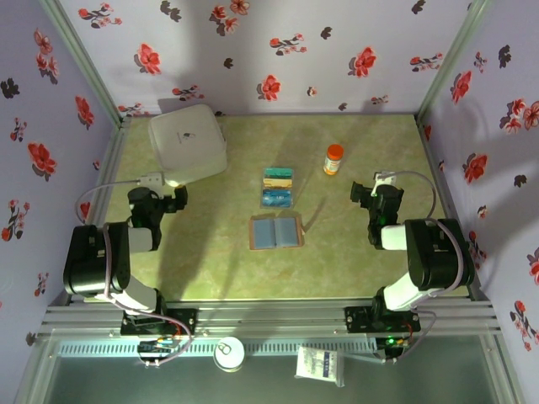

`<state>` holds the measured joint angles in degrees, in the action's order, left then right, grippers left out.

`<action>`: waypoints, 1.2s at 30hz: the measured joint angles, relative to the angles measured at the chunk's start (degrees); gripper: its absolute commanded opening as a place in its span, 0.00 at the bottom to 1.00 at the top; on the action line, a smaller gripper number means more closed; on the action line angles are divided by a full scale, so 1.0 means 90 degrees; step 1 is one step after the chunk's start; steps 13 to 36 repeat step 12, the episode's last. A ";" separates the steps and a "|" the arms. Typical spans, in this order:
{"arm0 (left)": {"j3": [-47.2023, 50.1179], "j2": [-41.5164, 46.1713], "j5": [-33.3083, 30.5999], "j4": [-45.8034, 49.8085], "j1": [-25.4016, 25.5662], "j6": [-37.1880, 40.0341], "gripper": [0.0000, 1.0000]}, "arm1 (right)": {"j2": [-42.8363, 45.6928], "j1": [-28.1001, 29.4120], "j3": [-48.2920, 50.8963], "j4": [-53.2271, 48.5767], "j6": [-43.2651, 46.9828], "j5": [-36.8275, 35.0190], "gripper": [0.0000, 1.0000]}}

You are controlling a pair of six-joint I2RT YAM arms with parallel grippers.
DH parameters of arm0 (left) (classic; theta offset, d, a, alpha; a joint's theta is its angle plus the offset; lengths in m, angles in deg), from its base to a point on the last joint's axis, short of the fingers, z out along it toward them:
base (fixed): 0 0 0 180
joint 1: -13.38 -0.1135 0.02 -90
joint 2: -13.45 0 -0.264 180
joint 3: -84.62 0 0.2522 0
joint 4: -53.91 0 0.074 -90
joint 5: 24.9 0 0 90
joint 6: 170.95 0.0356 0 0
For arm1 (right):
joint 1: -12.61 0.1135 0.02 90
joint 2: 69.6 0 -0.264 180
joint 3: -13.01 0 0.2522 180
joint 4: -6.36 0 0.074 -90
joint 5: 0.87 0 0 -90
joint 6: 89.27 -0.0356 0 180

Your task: Take the credit cards out of the card holder

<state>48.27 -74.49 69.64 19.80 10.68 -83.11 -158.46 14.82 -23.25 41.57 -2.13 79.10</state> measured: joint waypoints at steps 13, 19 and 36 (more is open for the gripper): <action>0.0000 0.0000 -0.0391 -0.0022 0.0034 0.0000 1.00 | 0.0000 0.0000 0.0000 0.0010 -0.0027 0.0000 0.99; 0.0000 0.0000 -0.0391 -0.0022 0.0034 0.0000 1.00 | 0.0000 0.0000 0.0000 0.0010 -0.0027 0.0000 0.99; 0.0000 0.0000 -0.0391 -0.0022 0.0034 0.0000 1.00 | 0.0000 0.0000 0.0000 0.0010 -0.0027 0.0000 0.99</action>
